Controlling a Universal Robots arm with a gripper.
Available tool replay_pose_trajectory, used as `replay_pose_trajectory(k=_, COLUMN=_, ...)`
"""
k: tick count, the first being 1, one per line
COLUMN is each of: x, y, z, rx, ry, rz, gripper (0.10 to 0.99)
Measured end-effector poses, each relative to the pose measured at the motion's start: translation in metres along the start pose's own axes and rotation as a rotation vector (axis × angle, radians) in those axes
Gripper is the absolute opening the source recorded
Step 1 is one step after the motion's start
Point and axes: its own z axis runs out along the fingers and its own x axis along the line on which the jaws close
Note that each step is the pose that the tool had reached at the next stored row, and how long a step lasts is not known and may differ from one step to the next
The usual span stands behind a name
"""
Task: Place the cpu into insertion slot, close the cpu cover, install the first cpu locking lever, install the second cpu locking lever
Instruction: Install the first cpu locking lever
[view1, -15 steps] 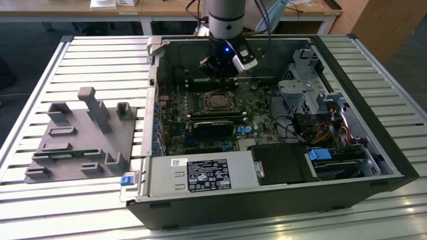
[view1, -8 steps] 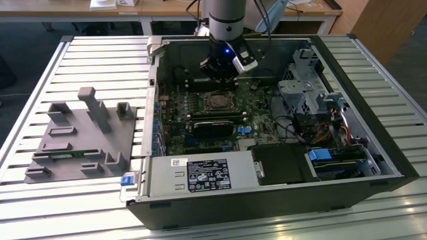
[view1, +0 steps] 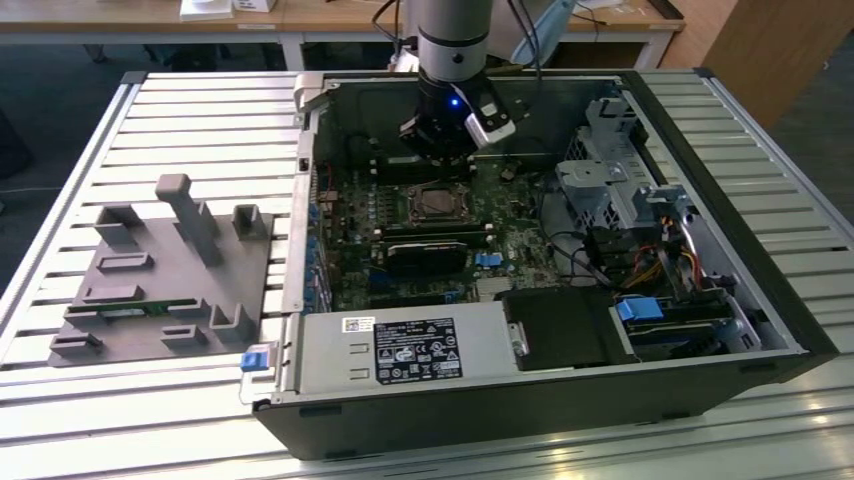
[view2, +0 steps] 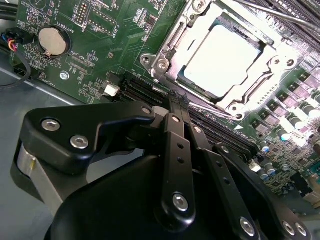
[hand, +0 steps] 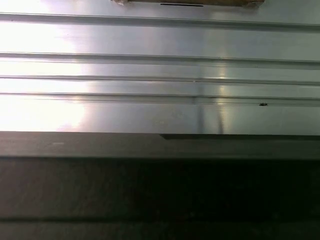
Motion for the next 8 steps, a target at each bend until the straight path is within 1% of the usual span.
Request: replay_pose_trajectory(k=8, x=-0.0002, y=-0.0001, z=0.0026, rx=0.001, ry=0.0009, rz=0.000, gripper=0.106)
